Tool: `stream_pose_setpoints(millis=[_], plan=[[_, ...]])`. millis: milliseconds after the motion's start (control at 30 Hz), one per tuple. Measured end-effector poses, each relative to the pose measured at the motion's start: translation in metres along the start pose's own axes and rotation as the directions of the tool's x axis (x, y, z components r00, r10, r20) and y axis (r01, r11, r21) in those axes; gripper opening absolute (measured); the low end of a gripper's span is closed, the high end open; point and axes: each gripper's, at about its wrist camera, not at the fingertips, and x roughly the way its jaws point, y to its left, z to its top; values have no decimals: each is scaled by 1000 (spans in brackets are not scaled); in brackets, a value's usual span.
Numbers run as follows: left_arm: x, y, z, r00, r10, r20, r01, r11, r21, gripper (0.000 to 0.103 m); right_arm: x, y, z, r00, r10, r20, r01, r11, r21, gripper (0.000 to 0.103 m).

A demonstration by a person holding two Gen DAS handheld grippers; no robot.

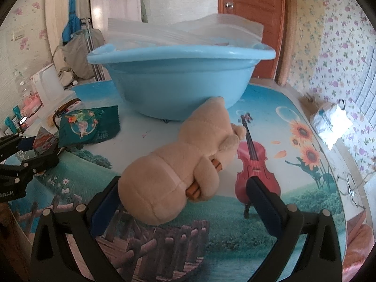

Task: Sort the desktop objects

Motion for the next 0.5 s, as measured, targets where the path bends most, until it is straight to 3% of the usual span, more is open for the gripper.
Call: stream_pose_setpoints(millis=[133, 167, 300, 500], plan=[[0, 0, 0, 1000, -5, -1, 5, 1000, -1, 57, 1, -3, 10, 995, 8, -102, -4, 999, 39, 99], [1, -1, 0, 1000, -5, -1, 5, 1000, -1, 57, -2, -5, 11, 996, 27, -88, -21, 997, 78, 94], [1, -1, 0, 1000, -6, -1, 6, 1000, -1, 57, -2, -13, 20, 997, 33, -68, -18, 978, 209, 94], [1, -1, 0, 1000, -6, -1, 6, 1000, -1, 57, 1, -18, 22, 995, 6, -99, 12, 984, 177, 81]])
